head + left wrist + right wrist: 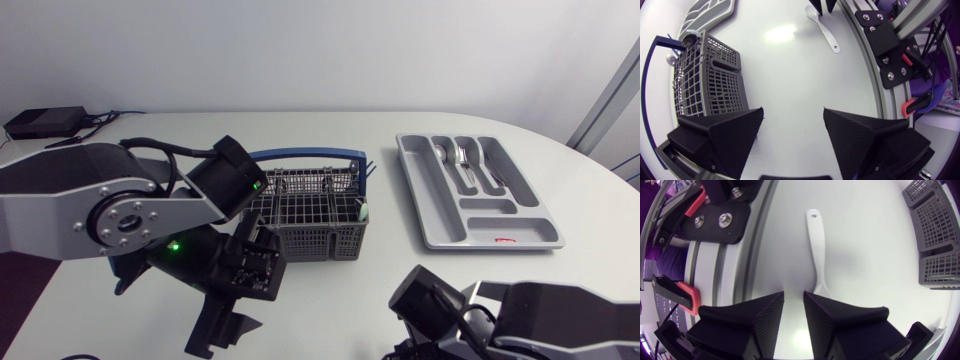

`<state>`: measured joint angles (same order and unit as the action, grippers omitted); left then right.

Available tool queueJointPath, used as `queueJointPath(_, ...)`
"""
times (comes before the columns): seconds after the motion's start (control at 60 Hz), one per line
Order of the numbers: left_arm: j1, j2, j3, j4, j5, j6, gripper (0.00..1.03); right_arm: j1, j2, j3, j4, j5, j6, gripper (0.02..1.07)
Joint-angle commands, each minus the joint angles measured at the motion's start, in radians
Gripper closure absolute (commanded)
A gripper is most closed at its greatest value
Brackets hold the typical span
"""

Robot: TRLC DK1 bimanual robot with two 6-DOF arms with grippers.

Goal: Unload the cutlery basket into the drawer organizer.

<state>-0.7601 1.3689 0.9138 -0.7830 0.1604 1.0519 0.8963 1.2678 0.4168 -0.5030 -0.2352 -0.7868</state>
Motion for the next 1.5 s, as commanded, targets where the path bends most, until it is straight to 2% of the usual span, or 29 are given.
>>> queueJointPath(0.0, 0.008, 0.016, -0.029, 0.002, 0.013, 0.031, 0.14, -0.053, 0.062, 0.014, 0.021, 0.022, -0.049, 0.74)
queueJointPath(0.333, 0.01, 0.058, -0.059, 0.027, 0.014, 0.031, 0.14, -0.229, 0.308, 0.166, 0.242, 0.065, -0.123, 0.74)
queueJointPath(0.4, 0.01, 0.071, -0.069, 0.031, 0.025, 0.043, 0.14, -0.249, 0.32, 0.188, 0.244, 0.06, -0.124, 0.74)
queueJointPath(0.5, 0.01, 0.105, -0.073, 0.033, 0.05, 0.068, 0.14, -0.26, 0.275, 0.186, 0.216, 0.037, -0.1, 0.72)
queueJointPath(0.6, 0.015, 0.134, -0.081, 0.031, 0.102, 0.119, 0.14, -0.261, 0.182, 0.149, 0.204, 0.023, -0.042, 0.6)
queueJointPath(0.75, 0.012, 0.205, -0.056, 0.03, 0.154, 0.166, 0.15, -0.255, 0.031, 0.07, 0.189, 0.017, 0.006, 0.57)
queueJointPath(0.833, -0.008, 0.251, -0.041, 0.03, 0.159, 0.189, 0.29, -0.246, -0.051, 0.04, 0.161, 0.016, 0.024, 0.57)
queueJointPath(0.933, -0.041, 0.299, -0.024, 0.067, 0.163, 0.206, 0.57, -0.229, -0.136, 0.025, 0.112, 0.016, 0.046, 0.57)
queueJointPath(0.983, -0.058, 0.314, -0.027, 0.11, 0.166, 0.212, 0.78, -0.217, -0.168, 0.022, 0.092, 0.016, 0.058, 0.57)
queueJointPath(1.017, -0.064, 0.328, -0.021, 0.12, 0.166, 0.218, 0.83, -0.208, -0.182, 0.02, 0.086, 0.016, 0.064, 0.57)
queueJointPath(1.25, -0.113, 0.47, 0.079, 0.113, 0.188, 0.25, 0.85, -0.171, -0.193, -0.007, 0.101, 0.019, 0.107, 0.58)
queueJointPath(1.483, -0.133, 0.61, 0.238, 0.008, 0.272, 0.284, 0.85, -0.194, -0.235, -0.05, 0.103, 0.019, 0.101, 0.58)
